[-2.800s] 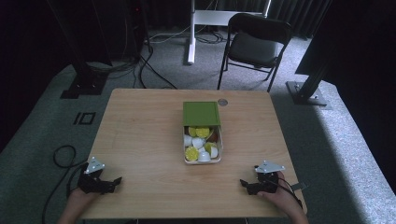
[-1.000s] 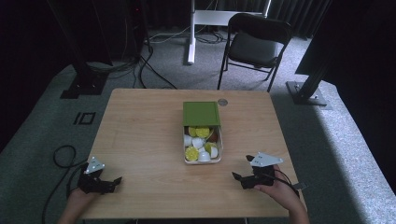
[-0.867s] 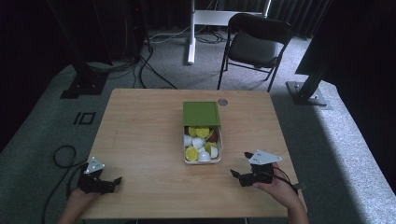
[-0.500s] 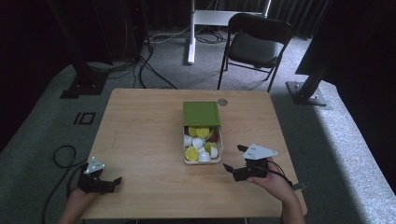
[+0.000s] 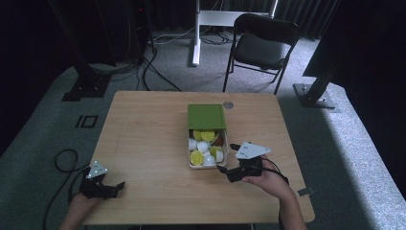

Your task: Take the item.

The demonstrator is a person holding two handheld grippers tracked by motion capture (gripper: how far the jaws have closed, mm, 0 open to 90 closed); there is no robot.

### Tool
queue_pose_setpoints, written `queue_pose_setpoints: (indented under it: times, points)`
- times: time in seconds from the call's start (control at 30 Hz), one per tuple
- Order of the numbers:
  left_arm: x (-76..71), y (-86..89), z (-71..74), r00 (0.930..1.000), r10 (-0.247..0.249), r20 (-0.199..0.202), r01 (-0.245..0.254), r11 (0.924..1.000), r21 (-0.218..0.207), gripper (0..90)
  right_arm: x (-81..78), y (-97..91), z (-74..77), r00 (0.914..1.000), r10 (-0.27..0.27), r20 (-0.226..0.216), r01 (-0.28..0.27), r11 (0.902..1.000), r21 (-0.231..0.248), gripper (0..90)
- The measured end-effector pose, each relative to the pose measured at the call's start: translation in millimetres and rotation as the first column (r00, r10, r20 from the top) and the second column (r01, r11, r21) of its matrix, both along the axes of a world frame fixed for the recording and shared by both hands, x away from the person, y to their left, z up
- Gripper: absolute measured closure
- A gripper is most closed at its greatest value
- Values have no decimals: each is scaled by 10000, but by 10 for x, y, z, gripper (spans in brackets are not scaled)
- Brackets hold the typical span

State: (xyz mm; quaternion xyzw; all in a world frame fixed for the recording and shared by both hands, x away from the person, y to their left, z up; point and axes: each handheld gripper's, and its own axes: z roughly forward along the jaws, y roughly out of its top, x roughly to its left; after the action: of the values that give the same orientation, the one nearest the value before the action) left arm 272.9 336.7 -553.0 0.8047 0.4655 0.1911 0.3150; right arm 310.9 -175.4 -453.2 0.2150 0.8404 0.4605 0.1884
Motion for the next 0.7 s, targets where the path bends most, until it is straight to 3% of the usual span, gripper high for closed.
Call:
queue_pose_setpoints:
  times: [0.33,0.7]
  points:
    - [0,0,0,10000,-2,2,2,10000,0,5,60,210,-37,9990,440,-46,-441,9988,-213,113]
    - [0,0,0,10000,-2,1,2,10000,-2,5,89,414,-191,9957,867,-332,-886,9941,-621,114]
